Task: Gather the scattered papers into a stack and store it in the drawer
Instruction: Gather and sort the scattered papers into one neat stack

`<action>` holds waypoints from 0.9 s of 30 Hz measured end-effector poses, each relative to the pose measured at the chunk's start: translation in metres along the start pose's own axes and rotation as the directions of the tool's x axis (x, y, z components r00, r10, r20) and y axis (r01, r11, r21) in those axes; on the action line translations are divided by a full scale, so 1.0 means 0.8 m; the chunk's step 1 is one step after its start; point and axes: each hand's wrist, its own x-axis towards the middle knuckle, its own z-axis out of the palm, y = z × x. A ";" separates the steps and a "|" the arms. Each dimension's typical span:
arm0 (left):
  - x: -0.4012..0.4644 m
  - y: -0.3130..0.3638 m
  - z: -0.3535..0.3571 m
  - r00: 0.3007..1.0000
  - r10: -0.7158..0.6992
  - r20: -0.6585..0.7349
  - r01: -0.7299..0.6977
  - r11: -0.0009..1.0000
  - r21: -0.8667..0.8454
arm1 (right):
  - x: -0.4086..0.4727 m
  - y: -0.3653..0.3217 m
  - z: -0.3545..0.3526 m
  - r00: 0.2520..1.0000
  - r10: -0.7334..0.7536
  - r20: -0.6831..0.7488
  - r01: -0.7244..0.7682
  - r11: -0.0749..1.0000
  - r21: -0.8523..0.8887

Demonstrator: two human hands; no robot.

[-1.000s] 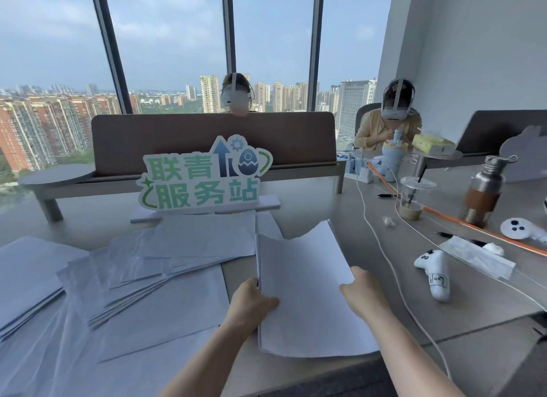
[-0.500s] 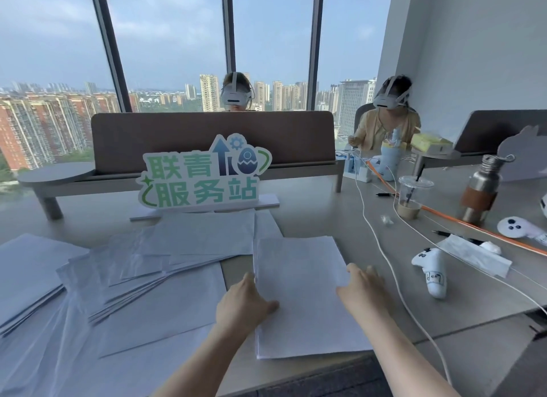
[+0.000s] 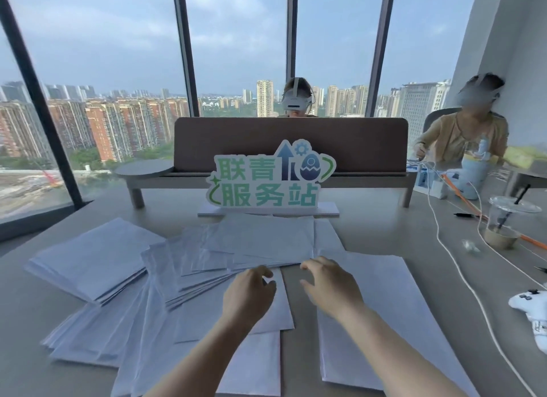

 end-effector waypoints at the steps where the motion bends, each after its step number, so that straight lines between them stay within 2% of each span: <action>1: 0.004 -0.009 -0.004 1.000 -0.007 -0.020 0.007 1.000 0.003 | 0.011 -0.011 0.004 0.999 -0.031 0.015 0.032 0.999 -0.027; 8: 0.036 -0.062 -0.023 0.993 -0.001 -0.118 0.004 1.000 0.027 | 0.081 -0.053 0.040 0.978 -0.132 0.164 0.154 0.979 -0.133; 17: 0.071 -0.100 -0.027 0.995 0.015 -0.097 -0.002 0.992 0.127 | 0.134 -0.051 0.060 0.938 -0.133 0.321 0.202 0.960 -0.192; 23: 0.078 -0.105 -0.024 0.999 -0.024 -0.039 0.031 0.982 0.186 | 0.153 -0.028 0.074 0.927 -0.111 0.358 0.222 0.933 -0.284; 27: 0.079 -0.105 -0.026 0.997 -0.059 -0.054 0.067 0.983 0.172 | 0.158 -0.023 0.083 0.927 -0.178 0.330 0.300 0.880 -0.369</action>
